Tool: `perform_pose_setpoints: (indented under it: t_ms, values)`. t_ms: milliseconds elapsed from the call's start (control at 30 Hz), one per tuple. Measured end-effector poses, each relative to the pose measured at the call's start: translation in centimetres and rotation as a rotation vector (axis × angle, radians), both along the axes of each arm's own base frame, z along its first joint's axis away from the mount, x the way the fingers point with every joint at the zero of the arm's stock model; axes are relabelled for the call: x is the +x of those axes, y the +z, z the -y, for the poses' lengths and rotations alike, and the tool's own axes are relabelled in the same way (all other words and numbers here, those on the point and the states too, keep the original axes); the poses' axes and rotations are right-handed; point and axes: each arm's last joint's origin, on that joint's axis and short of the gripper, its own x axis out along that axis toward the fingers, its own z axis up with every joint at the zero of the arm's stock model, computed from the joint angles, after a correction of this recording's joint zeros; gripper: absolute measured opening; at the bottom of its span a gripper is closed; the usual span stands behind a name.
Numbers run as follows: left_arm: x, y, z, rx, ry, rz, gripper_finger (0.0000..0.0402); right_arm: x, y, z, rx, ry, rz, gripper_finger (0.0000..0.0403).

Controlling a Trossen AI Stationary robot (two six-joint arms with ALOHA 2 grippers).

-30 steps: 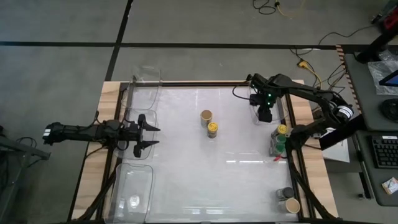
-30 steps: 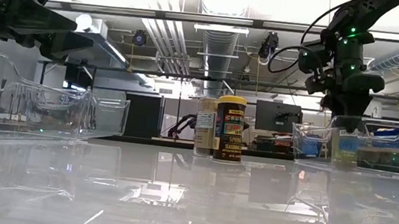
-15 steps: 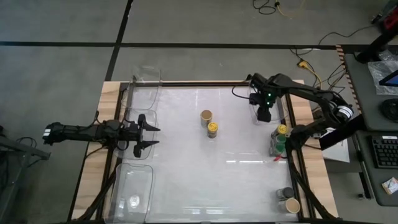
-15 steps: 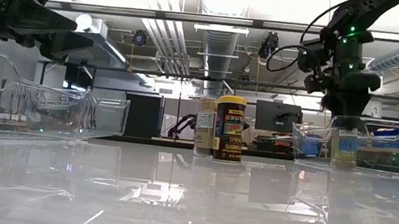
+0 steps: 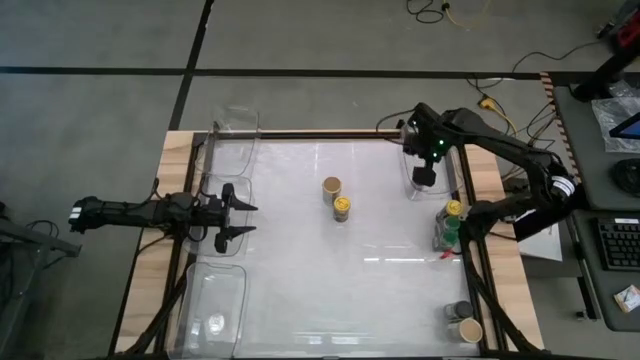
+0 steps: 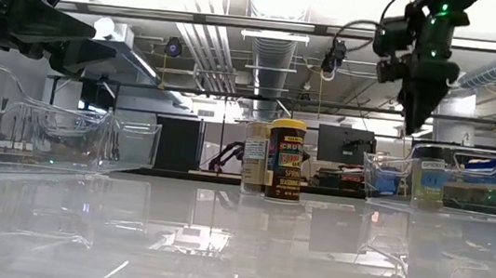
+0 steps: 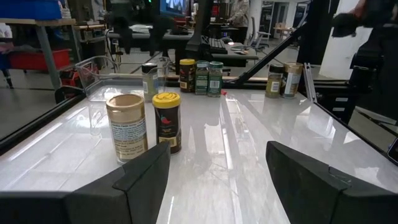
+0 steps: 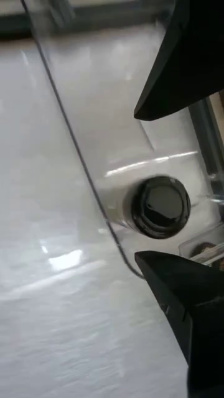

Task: Sort spices by type
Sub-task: Put the black spice bottle into the top right transparent bin

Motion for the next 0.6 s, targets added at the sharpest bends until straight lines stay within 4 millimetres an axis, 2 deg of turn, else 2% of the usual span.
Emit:
perform_pose_setpoints:
  t_ms: [100,233,433,600]
  values:
    - [0.0,0.0,0.0,0.000,0.000,0.000,0.0251,0.3,1.6,-1.1,-0.004,-0.005,0.068,0.0352]
    - [0.0,0.0,0.0,0.000,0.000,0.000,0.0251,1.1,3.3,-4.2,0.067,0.030,0.219,0.0352]
    - [0.0,0.0,0.0,0.000,0.000,0.000,0.0251,2.5,4.3,-10.9,0.150,0.105,0.327,0.0348]
    - [0.0,0.0,0.0,0.000,0.000,0.000,0.0251,3.4,3.9,-17.2,0.182,0.139,0.317,0.0343]
